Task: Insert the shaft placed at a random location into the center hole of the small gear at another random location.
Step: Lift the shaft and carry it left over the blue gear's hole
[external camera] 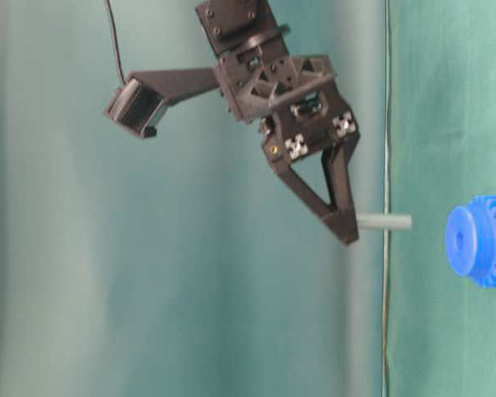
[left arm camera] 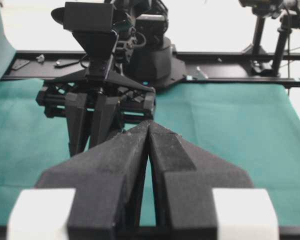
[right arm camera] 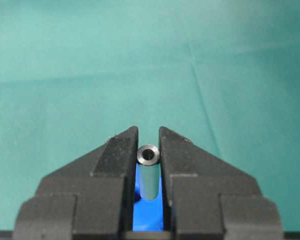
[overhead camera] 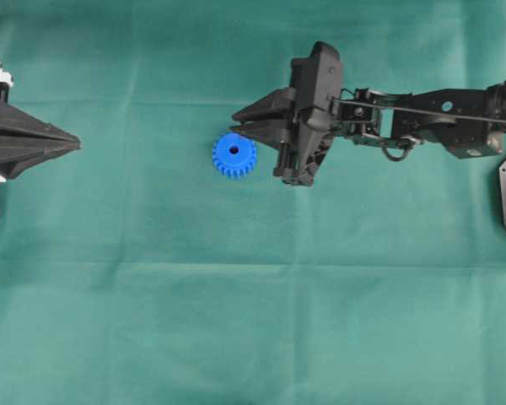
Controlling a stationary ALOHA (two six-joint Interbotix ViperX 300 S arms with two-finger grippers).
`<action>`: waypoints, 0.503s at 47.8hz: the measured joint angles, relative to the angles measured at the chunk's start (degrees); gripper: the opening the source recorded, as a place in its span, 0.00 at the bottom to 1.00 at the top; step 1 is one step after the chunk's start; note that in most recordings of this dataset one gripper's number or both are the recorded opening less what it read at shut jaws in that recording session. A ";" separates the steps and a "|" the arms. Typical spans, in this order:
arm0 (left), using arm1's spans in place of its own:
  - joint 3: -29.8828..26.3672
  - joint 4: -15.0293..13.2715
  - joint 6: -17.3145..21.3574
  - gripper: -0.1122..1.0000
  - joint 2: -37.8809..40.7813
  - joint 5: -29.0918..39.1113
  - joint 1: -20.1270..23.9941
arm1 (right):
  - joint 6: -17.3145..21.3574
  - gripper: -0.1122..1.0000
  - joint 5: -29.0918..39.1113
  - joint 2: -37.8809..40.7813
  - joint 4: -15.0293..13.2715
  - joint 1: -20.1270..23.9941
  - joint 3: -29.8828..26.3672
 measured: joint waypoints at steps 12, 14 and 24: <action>0.00 -0.09 0.00 0.10 0.00 0.00 0.00 | 0.00 0.21 0.62 1.49 0.00 0.70 -1.85; 0.00 0.00 0.00 0.10 -0.09 0.00 0.00 | 0.09 0.21 0.53 1.58 0.00 0.70 -1.85; 0.00 0.00 0.00 0.10 0.00 0.00 0.00 | 0.00 0.21 0.53 1.85 0.00 0.79 -1.93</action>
